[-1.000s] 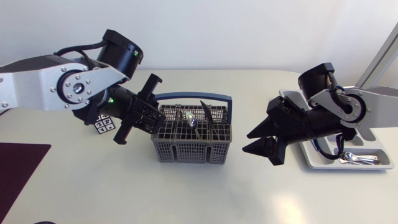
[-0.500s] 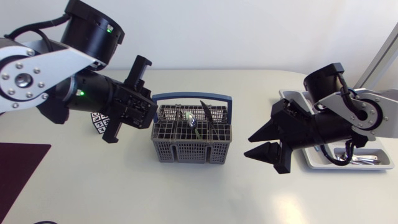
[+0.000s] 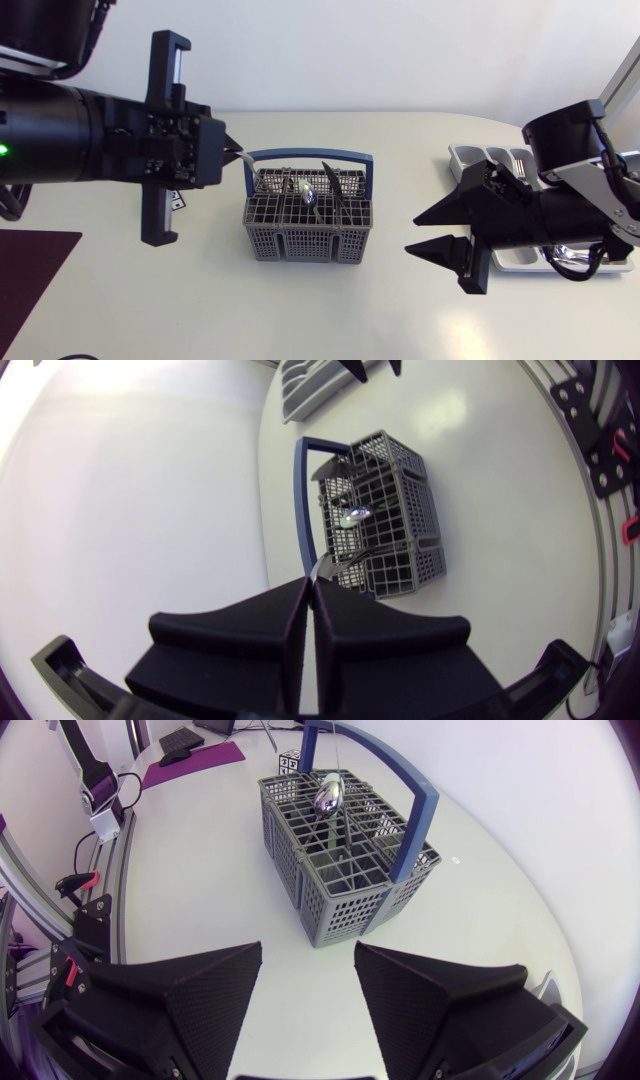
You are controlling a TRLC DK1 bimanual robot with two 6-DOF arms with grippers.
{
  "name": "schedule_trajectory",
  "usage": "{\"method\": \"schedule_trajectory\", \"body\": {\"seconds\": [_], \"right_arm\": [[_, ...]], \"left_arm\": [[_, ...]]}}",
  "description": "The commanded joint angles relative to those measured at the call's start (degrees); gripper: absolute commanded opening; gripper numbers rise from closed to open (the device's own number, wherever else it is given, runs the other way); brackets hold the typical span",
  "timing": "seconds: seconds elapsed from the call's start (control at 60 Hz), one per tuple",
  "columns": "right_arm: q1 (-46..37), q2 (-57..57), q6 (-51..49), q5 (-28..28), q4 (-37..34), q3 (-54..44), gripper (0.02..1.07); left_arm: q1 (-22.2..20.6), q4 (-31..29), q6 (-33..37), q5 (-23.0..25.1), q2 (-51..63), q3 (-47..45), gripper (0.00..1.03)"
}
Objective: Transfer all utensils from the basket to the drawer tray.
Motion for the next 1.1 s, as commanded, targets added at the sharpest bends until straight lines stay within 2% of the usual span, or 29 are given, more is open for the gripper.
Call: {"method": "schedule_trajectory", "body": {"seconds": [0.0,0.117,0.317,0.4,0.617,0.65,0.75,0.967,1.083], "right_arm": [[-0.21,-2.83,-0.38,1.02,-0.48,-1.95,0.71],[-0.21,-7.13,-0.03,2.52,-0.21,-3.00,0.71],[1.29,-15.22,1.90,6.47,2.16,-5.73,0.71],[3.84,-18.30,3.66,10.08,4.18,-6.61,0.71],[16.93,-20.14,7.53,24.23,11.48,-7.31,0.70],[21.15,-19.53,8.49,28.45,13.85,-7.22,0.70],[28.71,-15.83,9.55,36.27,18.59,-6.61,0.70],[33.54,-8.89,10.08,42.51,26.33,-4.76,0.70],[34.16,-6.17,9.99,44.27,29.58,-3.97,0.60]], "left_arm": [[-2.63,-0.87,-9.13,-1.11,-0.57,2.98,0.03],[-6.59,-0.96,-19.85,-2.60,0.40,5.09,0.03],[-10.02,-0.69,-41.03,-1.63,4.53,7.55,0.03],[-8.35,-0.69,-48.50,4.26,6.11,9.57,0.03],[-7.03,-2.10,-52.81,10.06,11.65,13.44,0.03],[-7.03,-2.19,-53.77,11.37,13.14,13.97,0.03],[-6.24,-2.36,-55.27,13.75,16.22,15.55,0.03],[-0.52,-3.42,-57.64,21.04,21.85,19.33,0.03],[1.41,-3.68,-58.52,23.86,23.69,21.00,0.03]]}}
